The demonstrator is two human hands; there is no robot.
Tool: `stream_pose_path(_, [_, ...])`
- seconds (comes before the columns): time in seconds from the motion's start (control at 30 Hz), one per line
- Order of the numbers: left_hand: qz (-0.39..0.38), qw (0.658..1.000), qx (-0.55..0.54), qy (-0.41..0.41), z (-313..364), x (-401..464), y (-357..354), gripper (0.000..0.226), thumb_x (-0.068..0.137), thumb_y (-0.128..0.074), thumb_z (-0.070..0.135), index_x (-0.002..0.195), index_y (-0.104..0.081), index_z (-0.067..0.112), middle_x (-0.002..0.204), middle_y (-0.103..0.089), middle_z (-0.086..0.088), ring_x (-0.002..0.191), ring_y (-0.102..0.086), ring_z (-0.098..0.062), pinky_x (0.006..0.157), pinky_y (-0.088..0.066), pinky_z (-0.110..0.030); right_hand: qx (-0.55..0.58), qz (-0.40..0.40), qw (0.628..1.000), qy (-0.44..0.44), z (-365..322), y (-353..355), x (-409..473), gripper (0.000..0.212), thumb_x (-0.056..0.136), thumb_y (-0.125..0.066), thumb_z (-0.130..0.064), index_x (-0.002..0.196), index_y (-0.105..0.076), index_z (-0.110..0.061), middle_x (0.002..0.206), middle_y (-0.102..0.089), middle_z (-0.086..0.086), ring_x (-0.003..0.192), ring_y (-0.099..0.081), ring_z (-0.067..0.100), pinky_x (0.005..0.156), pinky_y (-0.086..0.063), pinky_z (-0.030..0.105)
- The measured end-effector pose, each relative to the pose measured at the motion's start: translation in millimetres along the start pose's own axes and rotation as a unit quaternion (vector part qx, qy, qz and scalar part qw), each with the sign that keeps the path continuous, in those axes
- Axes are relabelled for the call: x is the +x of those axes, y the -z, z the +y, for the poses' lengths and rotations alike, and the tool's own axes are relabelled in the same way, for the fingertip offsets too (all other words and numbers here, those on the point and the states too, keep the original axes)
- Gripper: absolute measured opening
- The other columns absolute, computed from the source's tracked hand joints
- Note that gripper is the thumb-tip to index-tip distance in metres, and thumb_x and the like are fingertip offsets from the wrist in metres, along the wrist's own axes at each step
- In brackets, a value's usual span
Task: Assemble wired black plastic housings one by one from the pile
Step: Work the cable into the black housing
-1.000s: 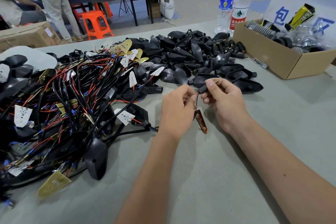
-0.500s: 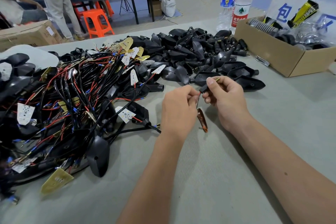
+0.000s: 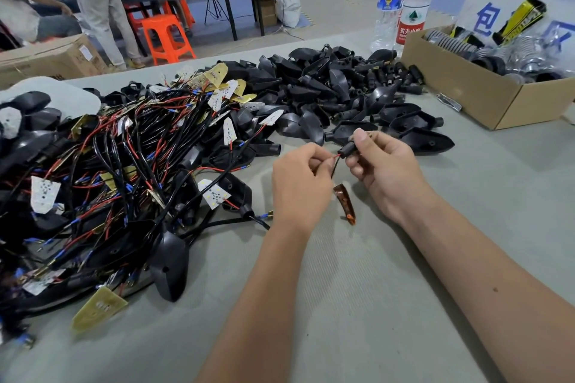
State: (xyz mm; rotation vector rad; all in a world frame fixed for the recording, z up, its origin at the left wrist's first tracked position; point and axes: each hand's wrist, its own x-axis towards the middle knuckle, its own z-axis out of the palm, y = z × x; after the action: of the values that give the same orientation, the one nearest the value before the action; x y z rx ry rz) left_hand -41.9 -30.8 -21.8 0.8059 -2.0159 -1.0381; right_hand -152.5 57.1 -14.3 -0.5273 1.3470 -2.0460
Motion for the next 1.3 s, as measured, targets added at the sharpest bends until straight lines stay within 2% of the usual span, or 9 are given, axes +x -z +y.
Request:
stream_pose_path(0.2, [-0.020,0.999,0.022,-0.040,6.1,-3.6,-4.7,0.019,0.091,-0.067,0.009,0.079,-0.070,0.023,0.065,-0.066,0.008,0.065,-0.063,-0.008,0.065,-0.056,-0.030,-0.006,0.029,0.999,0.034,0.5,0.2,-2.3,0.013,0.100,-0.065,-0.018,0.092,-0.063,-0.008,0.066,-0.067,0.004,0.059,-0.059,0.013,0.059,-0.053,0.020])
stream_pose_path(0.27, [-0.024,0.999,-0.032,0.007,5.8,-2.1,-1.9,0.021,0.093,-0.066,0.011,0.077,-0.068,0.024,0.067,-0.069,0.005,0.067,-0.067,-0.011,0.065,-0.056,-0.029,0.007,0.027,0.999,0.025,0.8,-0.4,-1.6,0.015,0.101,-0.064,-0.020,0.095,-0.063,-0.006,0.066,-0.066,0.005,0.058,-0.057,0.014,0.058,-0.052,0.021])
stream_pose_path(0.33, [-0.017,0.995,-0.076,0.055,5.2,-0.8,1.2,0.022,0.096,-0.059,0.009,0.078,-0.064,0.021,0.071,-0.070,0.001,0.068,-0.071,-0.018,0.069,-0.061,-0.038,0.019,0.035,0.999,0.023,1.0,-1.5,-0.9,0.015,0.102,-0.062,-0.020,0.095,-0.062,-0.006,0.064,-0.066,0.004,0.058,-0.057,0.014,0.057,-0.051,0.020])
stream_pose_path(0.47, [0.009,0.977,-0.170,0.130,6.6,1.4,1.7,0.018,0.101,-0.049,0.009,0.086,-0.056,0.014,0.079,-0.070,-0.003,0.062,-0.070,-0.013,0.070,-0.063,-0.040,0.055,0.061,0.997,0.014,0.7,-1.4,1.6,0.019,0.103,-0.061,-0.019,0.086,-0.059,-0.010,0.064,-0.066,-0.001,0.058,-0.060,0.010,0.056,-0.051,0.018])
stream_pose_path(0.57, [0.003,0.961,-0.228,0.155,8.1,2.1,-0.1,0.014,0.099,-0.057,0.010,0.086,-0.051,0.009,0.080,-0.071,-0.008,0.065,-0.074,-0.018,0.066,-0.062,-0.032,0.062,0.061,0.996,0.012,1.2,-1.0,2.2,0.020,0.102,-0.063,-0.019,0.084,-0.058,-0.011,0.064,-0.066,-0.002,0.059,-0.061,0.010,0.057,-0.052,0.018])
stream_pose_path(0.8, [-0.006,0.926,-0.333,0.178,9.2,0.1,4.8,0.037,0.088,-0.074,-0.005,0.073,-0.045,0.012,0.061,-0.069,0.001,0.066,-0.074,-0.020,0.065,-0.059,-0.025,0.041,0.046,0.998,0.013,3.3,1.3,3.2,0.016,0.102,-0.064,-0.020,0.091,-0.062,-0.008,0.065,-0.067,0.002,0.060,-0.059,0.012,0.058,-0.052,0.019])
stream_pose_path(0.97, [-0.016,0.929,-0.326,0.176,12.6,-0.1,9.9,0.039,0.087,-0.074,-0.009,0.074,-0.043,0.013,0.067,-0.071,-0.007,0.068,-0.070,-0.026,0.069,-0.061,-0.028,0.005,0.019,1.000,0.016,4.7,1.0,2.6,0.015,0.102,-0.064,-0.020,0.093,-0.064,-0.007,0.065,-0.066,0.005,0.059,-0.057,0.015,0.057,-0.050,0.021])
stream_pose_path(1.13, [-0.011,0.920,-0.342,0.189,11.5,-0.3,10.3,0.036,0.085,-0.075,-0.009,0.077,-0.047,0.010,0.068,-0.072,-0.008,0.064,-0.072,-0.021,0.067,-0.061,-0.027,-0.026,-0.029,0.999,0.027,4.9,-0.7,0.4,0.012,0.100,-0.065,-0.018,0.094,-0.067,-0.007,0.069,-0.067,0.006,0.057,-0.057,0.015,0.052,-0.047,0.022])
stream_pose_path(1.3, [-0.065,0.890,-0.387,0.233,6.9,3.2,16.7,0.018,0.088,-0.067,-0.015,0.083,-0.059,0.000,0.084,-0.076,-0.016,0.083,-0.077,-0.028,0.081,-0.063,-0.029,-0.052,-0.007,0.997,0.060,8.1,-2.3,0.7,0.009,0.101,-0.064,-0.011,0.101,-0.067,-0.003,0.079,-0.071,0.008,0.064,-0.062,0.016,0.053,-0.049,0.024])
